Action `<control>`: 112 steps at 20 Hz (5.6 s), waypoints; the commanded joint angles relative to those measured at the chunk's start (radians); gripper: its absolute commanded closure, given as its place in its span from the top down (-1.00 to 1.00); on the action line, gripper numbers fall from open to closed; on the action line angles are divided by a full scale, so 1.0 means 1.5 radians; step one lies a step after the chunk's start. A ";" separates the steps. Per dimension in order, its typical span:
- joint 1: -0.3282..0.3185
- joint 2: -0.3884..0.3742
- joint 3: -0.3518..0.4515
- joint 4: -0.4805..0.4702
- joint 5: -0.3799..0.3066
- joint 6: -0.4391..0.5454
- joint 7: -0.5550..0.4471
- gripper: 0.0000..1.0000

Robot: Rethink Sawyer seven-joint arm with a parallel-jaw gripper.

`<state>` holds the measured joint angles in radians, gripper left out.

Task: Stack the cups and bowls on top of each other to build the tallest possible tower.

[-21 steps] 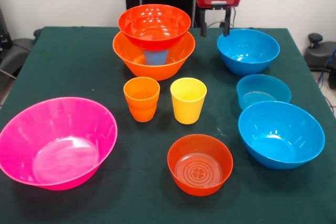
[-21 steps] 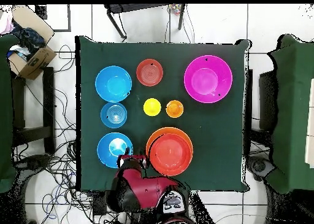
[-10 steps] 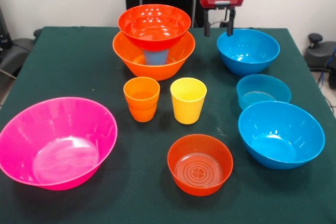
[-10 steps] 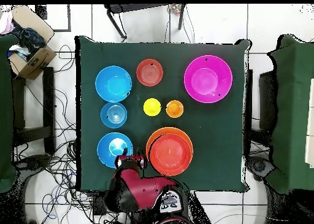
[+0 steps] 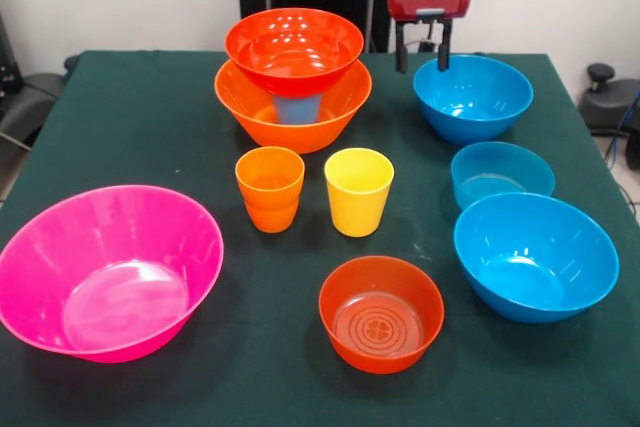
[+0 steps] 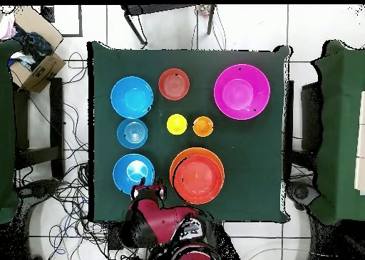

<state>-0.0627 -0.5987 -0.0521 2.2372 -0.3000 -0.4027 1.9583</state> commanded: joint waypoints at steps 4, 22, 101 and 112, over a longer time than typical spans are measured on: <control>0.023 0.075 0.015 -0.057 0.031 -0.050 0.110 1.00; 0.036 0.140 0.006 -0.093 0.044 -0.112 0.106 1.00; -0.126 -0.117 0.214 0.060 -0.086 0.104 0.100 -1.00; -0.279 -0.202 0.415 0.152 -0.066 0.198 0.087 -1.00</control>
<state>-0.3913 -0.8311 0.3148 2.3706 -0.3817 -0.2859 1.9717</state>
